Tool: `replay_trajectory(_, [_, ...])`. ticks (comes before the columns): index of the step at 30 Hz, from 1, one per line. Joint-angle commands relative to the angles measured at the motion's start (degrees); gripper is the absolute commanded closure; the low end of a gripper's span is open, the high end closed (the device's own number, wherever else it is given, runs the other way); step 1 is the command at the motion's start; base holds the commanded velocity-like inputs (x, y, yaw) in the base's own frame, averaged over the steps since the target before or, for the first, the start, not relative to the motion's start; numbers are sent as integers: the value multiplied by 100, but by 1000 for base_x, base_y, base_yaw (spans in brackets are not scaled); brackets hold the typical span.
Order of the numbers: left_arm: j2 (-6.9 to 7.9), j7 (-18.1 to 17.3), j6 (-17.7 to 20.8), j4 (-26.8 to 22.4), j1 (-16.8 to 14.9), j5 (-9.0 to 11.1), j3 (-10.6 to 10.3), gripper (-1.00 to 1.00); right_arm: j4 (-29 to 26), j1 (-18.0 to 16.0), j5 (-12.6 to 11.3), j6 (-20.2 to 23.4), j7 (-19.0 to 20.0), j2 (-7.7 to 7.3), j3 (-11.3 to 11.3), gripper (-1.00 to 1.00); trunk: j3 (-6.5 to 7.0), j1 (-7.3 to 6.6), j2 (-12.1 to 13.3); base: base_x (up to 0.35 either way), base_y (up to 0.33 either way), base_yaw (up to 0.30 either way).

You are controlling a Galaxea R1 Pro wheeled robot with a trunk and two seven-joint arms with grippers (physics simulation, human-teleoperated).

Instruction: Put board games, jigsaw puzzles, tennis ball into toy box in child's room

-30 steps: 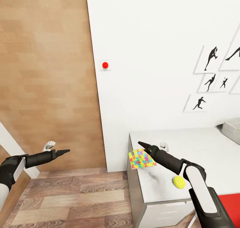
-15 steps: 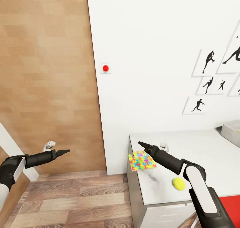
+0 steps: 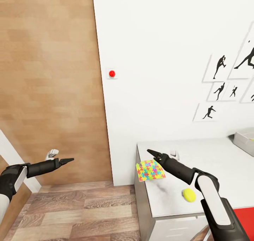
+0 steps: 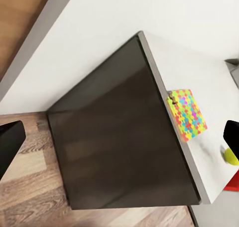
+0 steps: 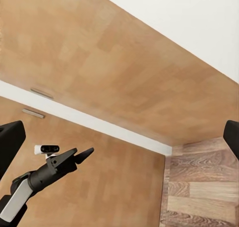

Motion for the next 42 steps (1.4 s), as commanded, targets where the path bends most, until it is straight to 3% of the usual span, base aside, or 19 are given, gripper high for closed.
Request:
replay_trajectory(1, [1, -9, 45, 1, -5, 20, 4, -100, 0, -6, 42, 14, 43, 6, 10, -100, -12, 4, -12, 0, 0, 0])
replay_trajectory(30, [0, -9, 269, 1, -5, 21, -2, -100, 2, -6, 42, -117, 48, -11, 10, -100, -11, 4, -12, 0, 0, 0])
replay_trajectory(42, [1, -12, 268, -22, -5, 28, 2, -100, 0, -6, 42, -123, 48, 9, 6, -100, 72, 4, -12, 0, 0, -59])
